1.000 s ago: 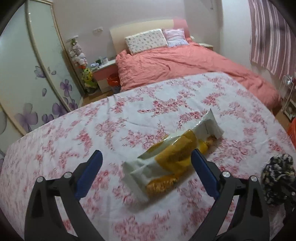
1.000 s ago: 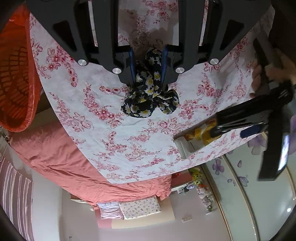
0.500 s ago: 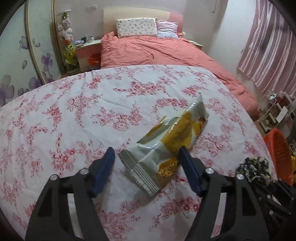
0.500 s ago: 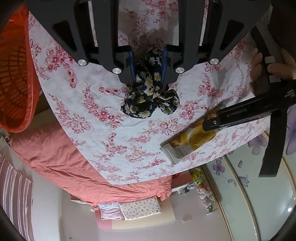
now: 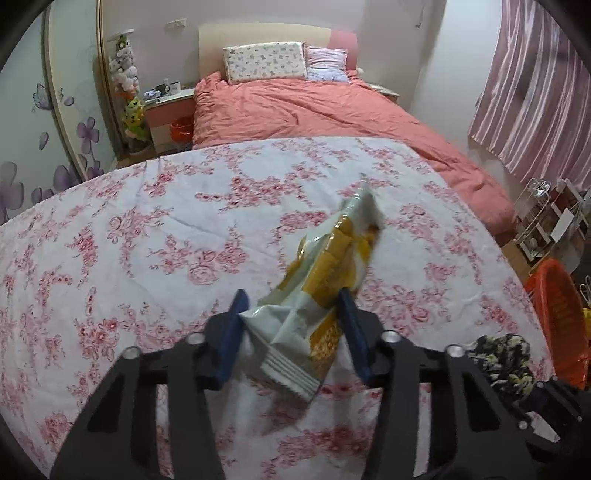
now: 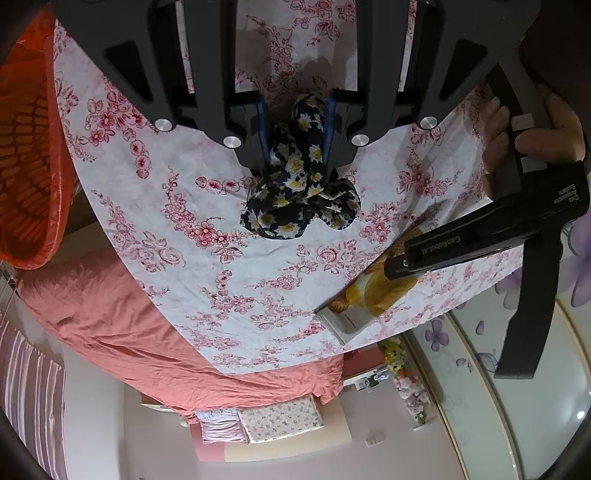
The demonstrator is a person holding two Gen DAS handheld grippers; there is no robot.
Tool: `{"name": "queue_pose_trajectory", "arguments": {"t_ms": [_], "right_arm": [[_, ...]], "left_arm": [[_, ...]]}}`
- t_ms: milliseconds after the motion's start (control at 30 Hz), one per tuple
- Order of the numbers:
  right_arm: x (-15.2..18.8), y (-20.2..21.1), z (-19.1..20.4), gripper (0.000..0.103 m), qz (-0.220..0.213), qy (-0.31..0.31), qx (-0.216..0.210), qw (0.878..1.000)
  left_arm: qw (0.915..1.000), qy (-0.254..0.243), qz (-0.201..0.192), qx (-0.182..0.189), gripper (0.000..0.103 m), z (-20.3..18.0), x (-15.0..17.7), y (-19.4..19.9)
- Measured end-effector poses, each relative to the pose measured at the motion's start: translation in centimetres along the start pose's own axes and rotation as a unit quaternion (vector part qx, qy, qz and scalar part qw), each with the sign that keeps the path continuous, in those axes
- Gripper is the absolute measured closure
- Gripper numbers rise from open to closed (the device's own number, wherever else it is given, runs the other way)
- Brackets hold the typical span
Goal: Collect trash
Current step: 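Grasp the snack wrapper with the left tool while the right tool grasps the floral scrunchie, then carry the snack wrapper and floral scrunchie over the orange basket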
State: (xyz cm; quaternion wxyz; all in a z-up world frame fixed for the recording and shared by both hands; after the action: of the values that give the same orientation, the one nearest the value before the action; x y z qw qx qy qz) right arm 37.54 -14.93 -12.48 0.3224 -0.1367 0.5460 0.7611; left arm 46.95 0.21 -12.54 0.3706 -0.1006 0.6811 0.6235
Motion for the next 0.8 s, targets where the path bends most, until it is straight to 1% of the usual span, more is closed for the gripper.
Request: {"name": "queue_pose_trajectory", "arguments": {"t_ms": [33,133,233,367,500,800], "right_arm": [[0.0,0.0,0.2,0.080,0.000,0.000,0.000,1.000],[0.1,0.1,0.1,0.082,-0.001,-0.003,-0.004,1.000],[0.2,0.6,0.1,0.084,-0.003,-0.002,-0.008,1.000],[-0.1,1.9,0.0,0.084,-0.010,-0.018,-0.020,1.000],[-0.4,3.5,0.2,0.084,-0.021,-0.021,-0.025,0.999],[-0.4,7.6,1.1,0.084,-0.052,-0.014,-0.032,0.998]], "left_arm": [[1.0000,0.001,-0.004,0.003,0.076,-0.1,0.0,0.3],[0.9999,0.007,-0.008,0.005,0.082,-0.3,0.2,0.8],[0.9999,0.008,-0.013,-0.001,0.083,-0.2,1.0,1.8],[0.9997,0.014,-0.017,-0.011,0.083,0.1,2.0,3.4],[0.9992,0.021,-0.028,-0.020,0.083,0.2,2.7,5.6],[0.9958,0.011,-0.058,-0.070,0.083,-0.3,4.2,12.2]]}}
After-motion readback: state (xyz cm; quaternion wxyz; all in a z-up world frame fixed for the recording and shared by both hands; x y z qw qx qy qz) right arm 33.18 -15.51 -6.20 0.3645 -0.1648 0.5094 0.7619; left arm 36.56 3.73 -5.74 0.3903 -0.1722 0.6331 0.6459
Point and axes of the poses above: each gripper's, at about its wrist camera, not at the fingertips, and y roughly against the way its jaws point, z to its left, x to its underside, the point moved 5 cm from there along -y, roughly the way its jaws point, and after that the axes turned 12 degrees about -y, right-handed, at the moved point
